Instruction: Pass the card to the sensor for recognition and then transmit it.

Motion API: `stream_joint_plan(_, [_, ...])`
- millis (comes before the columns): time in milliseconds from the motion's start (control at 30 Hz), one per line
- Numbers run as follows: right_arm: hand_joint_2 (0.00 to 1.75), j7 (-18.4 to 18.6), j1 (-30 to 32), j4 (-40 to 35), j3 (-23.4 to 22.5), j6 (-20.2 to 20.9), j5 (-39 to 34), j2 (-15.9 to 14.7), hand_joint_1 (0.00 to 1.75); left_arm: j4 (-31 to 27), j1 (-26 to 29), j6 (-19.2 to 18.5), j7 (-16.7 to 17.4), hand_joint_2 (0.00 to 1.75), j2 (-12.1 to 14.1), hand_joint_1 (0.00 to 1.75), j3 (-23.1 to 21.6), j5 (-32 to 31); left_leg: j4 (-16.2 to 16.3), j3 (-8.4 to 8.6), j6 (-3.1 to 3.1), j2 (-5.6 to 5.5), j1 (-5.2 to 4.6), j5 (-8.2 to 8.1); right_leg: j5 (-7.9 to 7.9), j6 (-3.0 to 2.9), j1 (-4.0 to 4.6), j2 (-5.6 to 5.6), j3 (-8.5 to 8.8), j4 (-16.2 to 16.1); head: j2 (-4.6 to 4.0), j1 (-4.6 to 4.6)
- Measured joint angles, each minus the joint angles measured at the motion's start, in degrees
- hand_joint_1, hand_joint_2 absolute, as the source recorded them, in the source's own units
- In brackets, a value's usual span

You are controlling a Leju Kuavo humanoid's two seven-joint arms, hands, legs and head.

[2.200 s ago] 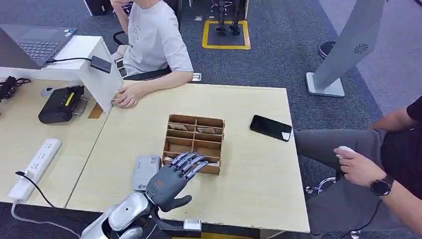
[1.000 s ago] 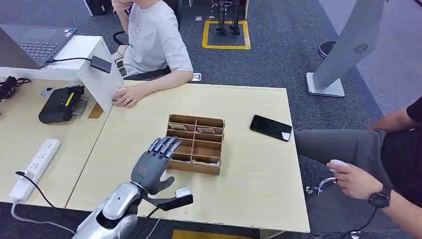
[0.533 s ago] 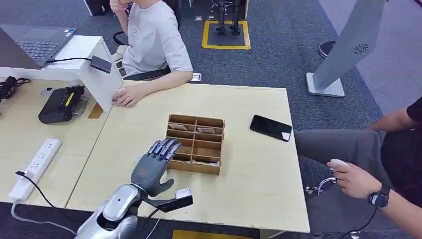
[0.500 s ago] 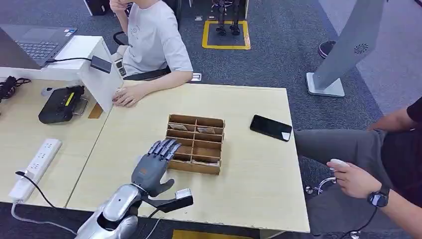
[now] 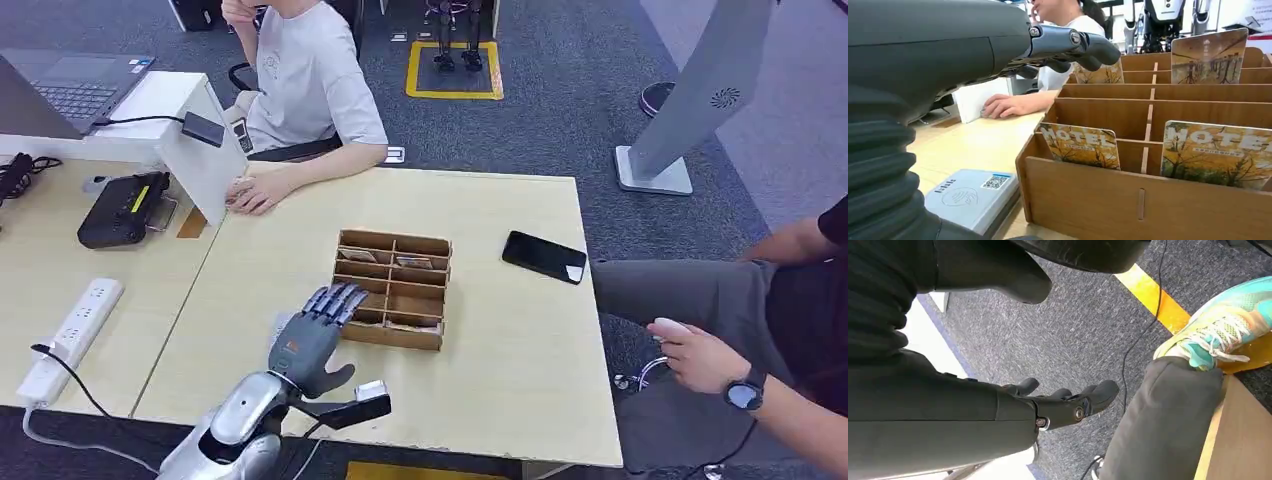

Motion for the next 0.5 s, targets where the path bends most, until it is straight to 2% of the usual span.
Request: stream_joint_plan(500, [1.75,-0.07,-0.01,-0.04,0.48,0.04,0.02,0.0,0.0,3.69,-0.16,-0.15,-0.22,1.75,-1.31,0.0,0.39,1.42,0.0,0.0,0.0,0.0,0.0,0.0,0.0,0.0,0.0,0.0,0.0,0.0,0.0,0.0])
